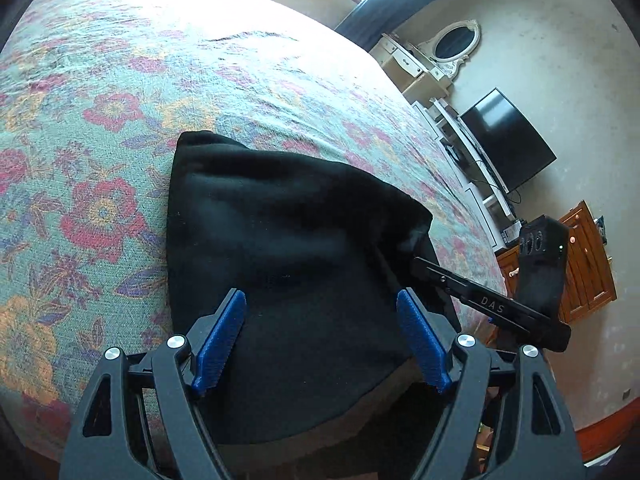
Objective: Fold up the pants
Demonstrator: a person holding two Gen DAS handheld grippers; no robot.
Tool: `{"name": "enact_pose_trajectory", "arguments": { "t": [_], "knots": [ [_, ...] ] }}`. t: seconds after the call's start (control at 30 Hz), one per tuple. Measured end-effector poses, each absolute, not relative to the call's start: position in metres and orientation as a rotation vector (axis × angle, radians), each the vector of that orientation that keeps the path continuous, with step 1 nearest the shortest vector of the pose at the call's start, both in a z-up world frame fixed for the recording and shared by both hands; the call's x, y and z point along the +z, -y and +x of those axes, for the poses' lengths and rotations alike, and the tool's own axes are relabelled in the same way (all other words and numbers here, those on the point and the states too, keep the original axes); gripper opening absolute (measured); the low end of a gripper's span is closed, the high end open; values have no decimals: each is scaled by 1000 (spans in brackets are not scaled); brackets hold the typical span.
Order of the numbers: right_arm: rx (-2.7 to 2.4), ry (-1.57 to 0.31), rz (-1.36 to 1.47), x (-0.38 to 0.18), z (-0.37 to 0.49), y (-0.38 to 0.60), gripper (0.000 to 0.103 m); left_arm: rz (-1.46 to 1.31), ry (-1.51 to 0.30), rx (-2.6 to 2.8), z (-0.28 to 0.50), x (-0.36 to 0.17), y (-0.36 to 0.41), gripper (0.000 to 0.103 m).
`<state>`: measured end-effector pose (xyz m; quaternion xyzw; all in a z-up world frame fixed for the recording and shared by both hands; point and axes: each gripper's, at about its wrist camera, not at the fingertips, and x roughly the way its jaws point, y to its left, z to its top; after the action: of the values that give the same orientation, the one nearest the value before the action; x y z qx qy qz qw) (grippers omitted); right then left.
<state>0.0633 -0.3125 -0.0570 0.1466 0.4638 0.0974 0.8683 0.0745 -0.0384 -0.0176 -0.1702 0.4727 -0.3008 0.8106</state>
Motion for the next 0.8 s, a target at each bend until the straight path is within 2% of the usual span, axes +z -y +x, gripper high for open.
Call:
{"name": "enact_pose_trajectory", "arguments": {
  "t": [0.13,0.33,0.37,0.43,0.53,0.63,0.8],
  "knots": [
    [184,-986,502,-73,55,365,2,-356,-948,-611,72,-13,25,78],
    [195,-1006,613,-83,45,388,4,-410,-1022,-521,79,-45,2,79],
    [208,-998,668,-84,42,395,7,-424,-1037,-514,81,-48,0,79],
    [239,-973,778,-85,37,407,39,-446,-1051,-512,81,-54,-2,79],
    [313,-984,873,-92,40,414,59,-438,-1062,-523,81,-59,3,79],
    [345,-996,914,-98,47,415,64,-431,-1074,-539,82,-63,10,79],
    [432,-1025,1001,-114,64,405,65,-438,-1080,-545,80,-67,16,79]
  ]
}}
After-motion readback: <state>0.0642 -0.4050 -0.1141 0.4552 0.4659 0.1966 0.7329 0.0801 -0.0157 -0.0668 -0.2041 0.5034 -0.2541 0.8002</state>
